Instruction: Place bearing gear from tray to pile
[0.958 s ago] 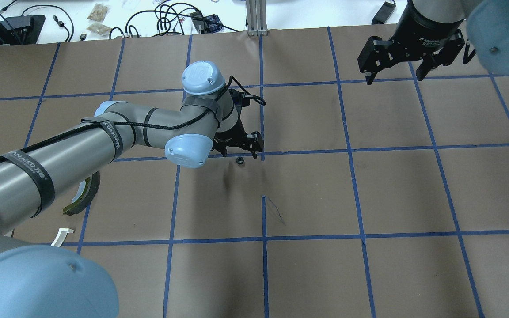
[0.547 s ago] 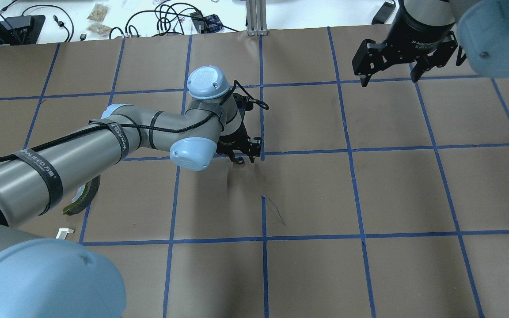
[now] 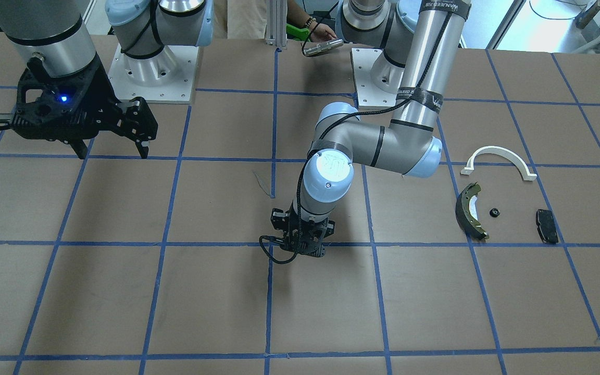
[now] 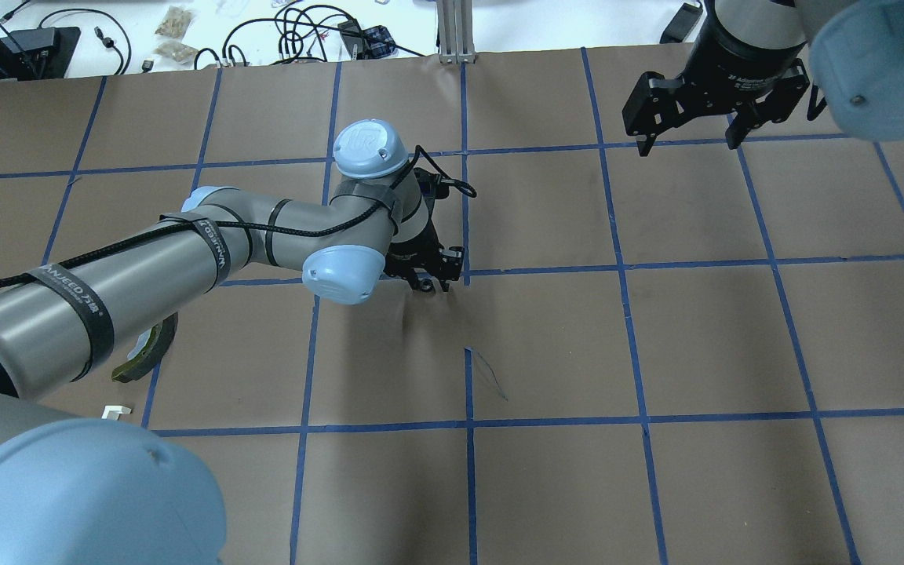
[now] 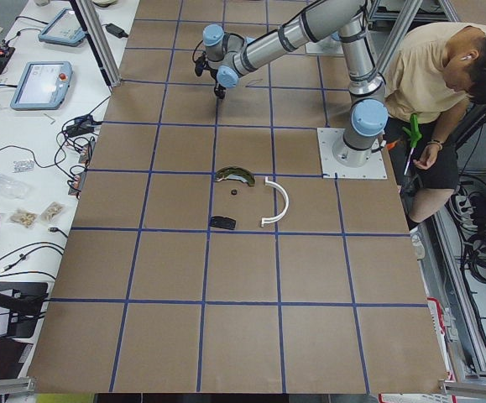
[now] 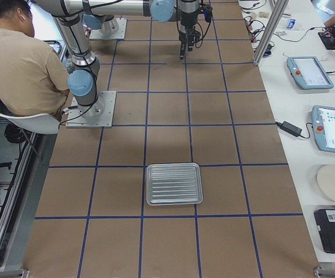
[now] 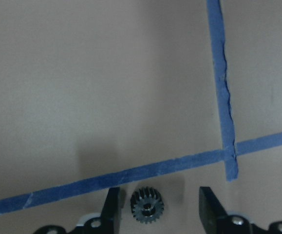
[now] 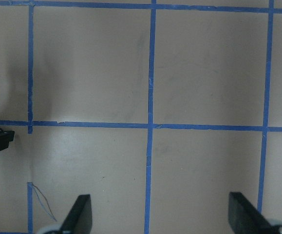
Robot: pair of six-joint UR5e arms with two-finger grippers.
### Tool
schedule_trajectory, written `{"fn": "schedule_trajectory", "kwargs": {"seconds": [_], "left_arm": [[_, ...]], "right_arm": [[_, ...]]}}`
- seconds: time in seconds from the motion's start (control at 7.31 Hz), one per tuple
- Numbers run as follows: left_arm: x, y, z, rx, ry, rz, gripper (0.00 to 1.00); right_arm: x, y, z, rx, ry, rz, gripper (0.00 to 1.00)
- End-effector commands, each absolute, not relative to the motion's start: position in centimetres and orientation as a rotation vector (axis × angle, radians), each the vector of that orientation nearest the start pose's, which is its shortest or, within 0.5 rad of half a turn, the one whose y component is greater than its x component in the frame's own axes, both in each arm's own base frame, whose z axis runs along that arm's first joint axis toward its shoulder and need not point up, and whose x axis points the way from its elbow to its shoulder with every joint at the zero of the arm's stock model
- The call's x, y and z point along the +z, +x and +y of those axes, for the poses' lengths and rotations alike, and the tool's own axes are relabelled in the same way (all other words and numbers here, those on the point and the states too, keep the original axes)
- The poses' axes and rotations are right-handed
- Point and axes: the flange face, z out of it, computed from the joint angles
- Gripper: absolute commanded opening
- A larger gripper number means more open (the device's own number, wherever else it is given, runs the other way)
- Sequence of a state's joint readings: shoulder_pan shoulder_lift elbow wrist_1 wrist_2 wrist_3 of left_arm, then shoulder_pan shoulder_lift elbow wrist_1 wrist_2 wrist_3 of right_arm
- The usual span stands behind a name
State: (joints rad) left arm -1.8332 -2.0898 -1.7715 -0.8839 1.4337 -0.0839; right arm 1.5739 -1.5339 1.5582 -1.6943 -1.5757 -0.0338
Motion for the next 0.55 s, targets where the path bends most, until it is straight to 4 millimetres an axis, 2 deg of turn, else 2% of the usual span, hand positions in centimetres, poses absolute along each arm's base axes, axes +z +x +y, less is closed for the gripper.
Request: {"fn": "schedule_trajectory", "kwargs": {"seconds": [0.0,0.14,0.27,0.41], "left_arm": [[17.2,-29.8,-54.4,0.091,0.287,3.258,0.16],[17.3,-29.7,-54.4,0.100,0.284,3.256,0.00],[17.5,-29.7,-54.4,0.098,0.281,3.256,0.00],[18.5,-29.4,-54.9,0.068,0.271,3.261,0.00]], "right_arm": [[48.8,13.4,-51.6,-0.154,-0.058,3.143,1.00],[48.9,13.4,-51.7,-0.159,-0.057,3.143,1.00],[48.9,13.4,-51.7,-0.159,-0.062,3.148,1.00],[48.9,13.4,-51.7,-0.159,-0.067,3.146,1.00]]}}
